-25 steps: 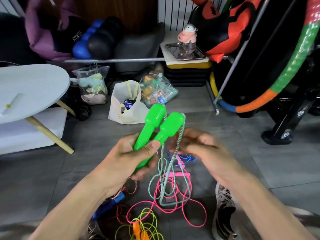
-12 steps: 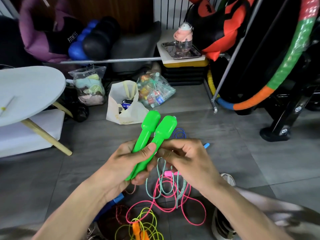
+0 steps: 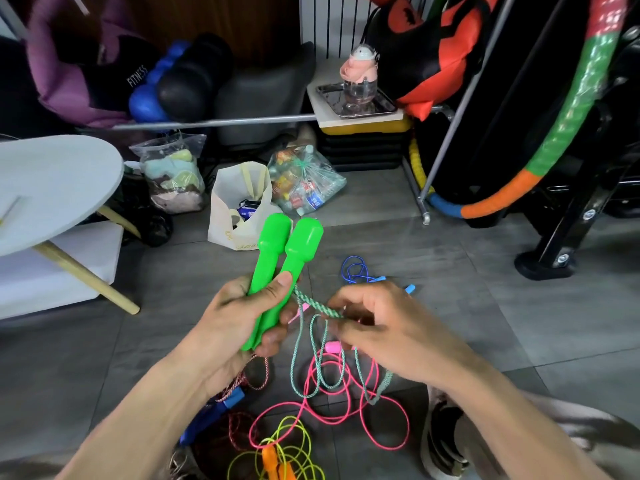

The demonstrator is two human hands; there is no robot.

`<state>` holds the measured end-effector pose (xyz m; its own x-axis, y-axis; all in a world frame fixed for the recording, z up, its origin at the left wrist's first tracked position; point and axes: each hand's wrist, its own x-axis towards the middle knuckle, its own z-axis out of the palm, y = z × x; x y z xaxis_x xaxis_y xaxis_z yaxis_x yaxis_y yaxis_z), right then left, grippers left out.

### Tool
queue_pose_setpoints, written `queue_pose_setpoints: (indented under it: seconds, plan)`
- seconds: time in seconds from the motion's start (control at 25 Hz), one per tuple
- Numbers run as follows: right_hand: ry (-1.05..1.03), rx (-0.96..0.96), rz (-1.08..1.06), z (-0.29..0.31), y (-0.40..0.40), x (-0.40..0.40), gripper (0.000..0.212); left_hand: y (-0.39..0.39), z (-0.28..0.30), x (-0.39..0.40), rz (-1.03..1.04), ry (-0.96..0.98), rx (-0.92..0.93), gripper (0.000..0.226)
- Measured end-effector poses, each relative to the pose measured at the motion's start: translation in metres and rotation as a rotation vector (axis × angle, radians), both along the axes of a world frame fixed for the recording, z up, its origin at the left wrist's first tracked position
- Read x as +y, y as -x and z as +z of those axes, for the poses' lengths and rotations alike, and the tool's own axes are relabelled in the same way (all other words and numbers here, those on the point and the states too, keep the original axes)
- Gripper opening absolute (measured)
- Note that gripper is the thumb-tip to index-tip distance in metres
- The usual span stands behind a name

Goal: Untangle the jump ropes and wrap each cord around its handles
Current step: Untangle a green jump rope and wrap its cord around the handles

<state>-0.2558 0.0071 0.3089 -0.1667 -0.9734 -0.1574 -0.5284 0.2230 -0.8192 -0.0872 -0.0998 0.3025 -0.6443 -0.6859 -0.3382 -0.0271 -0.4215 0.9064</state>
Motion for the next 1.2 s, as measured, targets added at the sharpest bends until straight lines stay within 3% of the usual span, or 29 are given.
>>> queue_pose_setpoints:
  seconds: [0.16,0.32,0.4,0.52,0.6,0.64,0.72,0.76,0.88,0.96,1.0,1.12,1.2]
  plan:
    - [0.195,0.209,-0.033,0.025,0.034,0.008,0.014,-0.004,-0.004,-0.008,-0.011,0.181,-0.144,0.025]
    - [0.382,0.422,0.11,0.042,0.044,0.001,0.02,0.004,-0.007,0.011,-0.31,0.674,-0.387,0.023]
    - [0.426,0.458,0.201,0.043,0.048,-0.008,0.029,0.009,-0.007,0.024,-0.455,0.818,-0.401,0.023]
    - [0.254,0.197,0.236,0.042,0.059,-0.021,0.033,0.008,-0.002,0.034,-0.613,0.938,-0.259,0.022]
    - [0.113,-0.131,0.273,0.032,0.064,-0.029,0.016,0.005,0.002,0.035,-0.614,0.951,-0.15,0.021]
    - [0.05,-0.307,0.304,0.024,0.062,-0.031,0.005,0.003,0.005,0.036,-0.579,0.908,-0.096,0.018]
    - [0.006,-0.726,0.316,0.006,0.051,-0.033,0.016,0.0,0.01,0.037,-0.483,0.737,0.032,0.013]
    - [0.041,-0.872,0.317,-0.007,0.045,-0.033,0.009,-0.001,0.011,0.036,-0.438,0.655,0.09,0.013]
    - [0.01,-0.968,0.139,-0.02,0.023,-0.032,0.038,-0.005,0.01,0.03,-0.334,0.527,0.147,0.022]
    - [-0.054,-1.008,0.023,-0.021,0.015,-0.033,0.021,-0.006,0.009,0.027,-0.276,0.505,0.119,0.03]
    - [-0.067,-1.015,-0.014,-0.02,0.015,-0.032,0.023,-0.007,0.01,0.026,-0.249,0.507,0.096,0.03]
    - [-0.084,-1.013,-0.13,-0.01,0.011,-0.031,0.052,-0.009,0.009,0.024,-0.172,0.513,0.016,0.022]
    - [-0.052,-1.052,-0.164,-0.01,0.006,-0.033,0.057,-0.008,0.008,0.024,-0.108,0.412,0.027,0.022]
